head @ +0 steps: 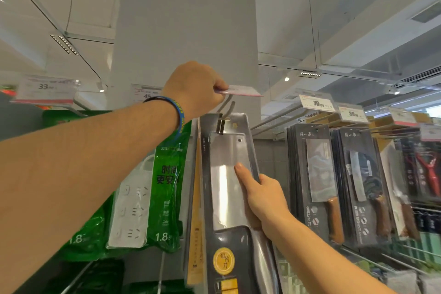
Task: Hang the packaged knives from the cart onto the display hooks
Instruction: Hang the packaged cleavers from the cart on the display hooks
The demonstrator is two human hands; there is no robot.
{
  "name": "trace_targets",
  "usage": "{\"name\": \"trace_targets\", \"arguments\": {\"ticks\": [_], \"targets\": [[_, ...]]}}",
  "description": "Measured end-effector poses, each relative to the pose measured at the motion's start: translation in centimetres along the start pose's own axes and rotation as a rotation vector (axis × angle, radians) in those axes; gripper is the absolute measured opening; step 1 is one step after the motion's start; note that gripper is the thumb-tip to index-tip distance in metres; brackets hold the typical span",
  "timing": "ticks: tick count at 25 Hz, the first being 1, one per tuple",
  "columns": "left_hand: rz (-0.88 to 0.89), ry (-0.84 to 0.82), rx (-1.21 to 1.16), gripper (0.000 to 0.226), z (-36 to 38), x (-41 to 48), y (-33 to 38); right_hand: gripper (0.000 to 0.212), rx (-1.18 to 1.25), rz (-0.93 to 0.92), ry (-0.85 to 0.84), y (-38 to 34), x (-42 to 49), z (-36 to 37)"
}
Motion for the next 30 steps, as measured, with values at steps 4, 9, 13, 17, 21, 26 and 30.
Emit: {"name": "trace_targets", "arguments": {"ticks": [4, 9, 13, 17, 21, 26, 30], "targets": [[0.042, -0.044, 0.033, 0.052, 1.7, -3.0, 0.6, 0.103, -0.049, 0.051, -0.051, 1.2, 1.4, 2.6], [-0.101, 0.015, -0.349, 0.060, 3.5, -11.1, -1.0, 0.090, -0.119, 0.108, -0.139, 2.3, 2.5, 5.0], [-0.371, -0.118, -0.422, 0.040, 8.5, -14.7, -3.0, 0.093, -0.182, 0.097, -0.209, 1.8, 2.4, 5.8], [-0.636, -0.359, -0.665, 0.039, 15.1, -20.9, -2.0, 0.079, -0.551, 0.086, -0.224, 3.0, -0.2, 2.3], [-0.842, -0.366, -1.014, 0.014, 17.9, -28.3, 3.8, 0.040, -0.556, -0.134, -0.088, 4.2, -7.2, -5.1], [-0.934, -0.721, -1.270, 0.013, 20.4, -40.3, 18.6, 0.022, -0.201, 0.047, -0.151, 12.2, -21.7, -19.6], [-0.983, -1.127, -1.229, 0.018, 20.8, -55.5, 30.9, 0.027, -0.254, 0.382, 0.075, 21.3, -38.8, -35.4]]}}
Point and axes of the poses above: each hand's wrist, its own x-axis towards the middle knuckle, its own z-axis out of the palm, y = z × x, the point moved 10 cm from there along x, towards the middle knuckle, and after that the axes turned 6 degrees about -z, right-handed, at the moved point
